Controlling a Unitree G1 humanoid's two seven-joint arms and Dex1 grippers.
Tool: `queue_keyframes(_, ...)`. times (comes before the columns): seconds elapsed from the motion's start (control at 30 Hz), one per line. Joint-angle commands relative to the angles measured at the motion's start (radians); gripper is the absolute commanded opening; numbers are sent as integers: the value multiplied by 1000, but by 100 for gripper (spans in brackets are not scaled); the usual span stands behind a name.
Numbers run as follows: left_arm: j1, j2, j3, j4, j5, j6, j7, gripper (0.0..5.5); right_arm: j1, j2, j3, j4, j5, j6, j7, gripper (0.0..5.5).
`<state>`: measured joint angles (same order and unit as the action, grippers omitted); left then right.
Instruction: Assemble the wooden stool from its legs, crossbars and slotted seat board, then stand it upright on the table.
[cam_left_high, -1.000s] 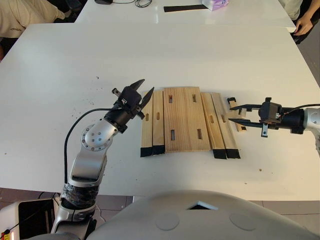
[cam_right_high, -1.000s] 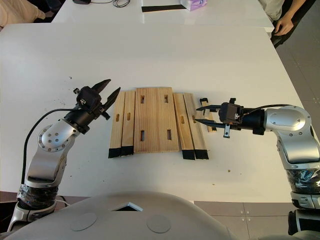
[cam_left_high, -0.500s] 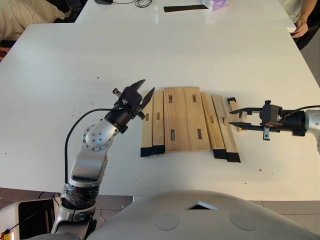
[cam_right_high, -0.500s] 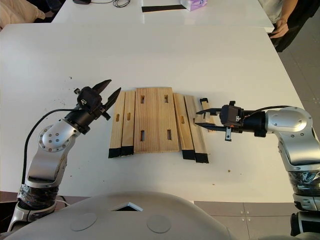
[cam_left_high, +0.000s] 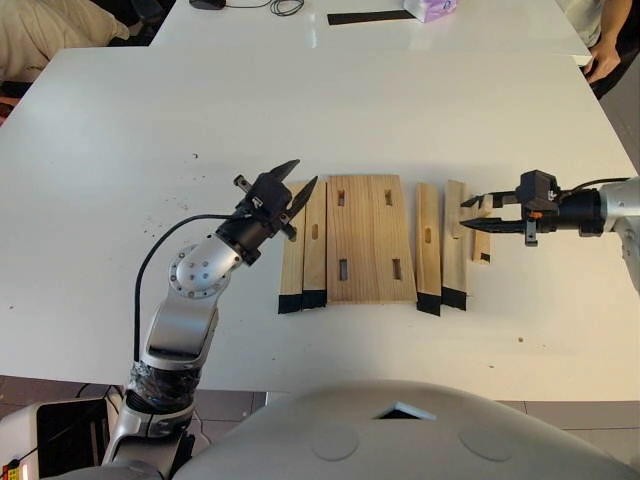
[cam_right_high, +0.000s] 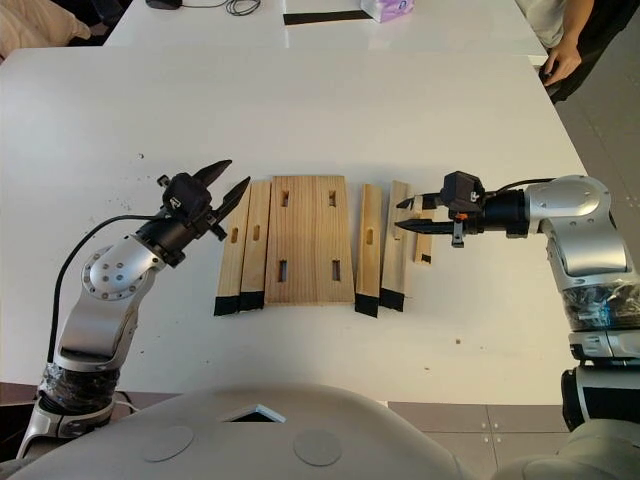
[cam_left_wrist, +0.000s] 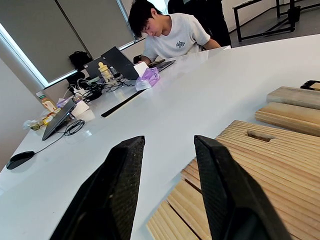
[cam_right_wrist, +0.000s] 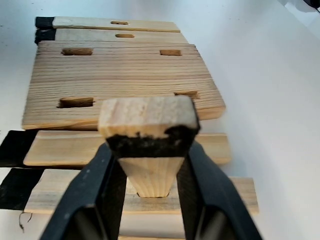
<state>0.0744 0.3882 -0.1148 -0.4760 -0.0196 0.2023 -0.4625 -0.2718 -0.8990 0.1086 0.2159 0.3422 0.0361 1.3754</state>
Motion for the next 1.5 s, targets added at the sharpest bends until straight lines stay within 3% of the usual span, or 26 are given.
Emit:
queue_keyframes(0.03,-3,12,-7,2,-3,0,-13,184,31,40,78,119,-84,52,8,131)
queue_keyframes(0.27,-32,16,-12,21,-7,-1,-34,184,22,105,123,230,-92,110,11,131)
queue_keyframes(0.67,-72,22,-8,51,-16,-8,-71,184,76,142,95,287,-99,60,-81,131)
queue_keyframes(0.7,-75,20,-9,52,-16,-6,-71,184,76,150,95,288,-101,51,-96,167)
queue_keyframes(0.97,-73,15,-5,60,-11,-14,-59,184,76,179,33,251,-99,-17,-182,281)
queue_keyframes(1.0,-72,11,-4,60,-10,-15,-54,184,71,175,19,237,-90,-16,-185,301)
queue_keyframes(1.5,-25,-20,2,43,13,-40,21,184,134,63,-312,-504,330,479,-280,301)
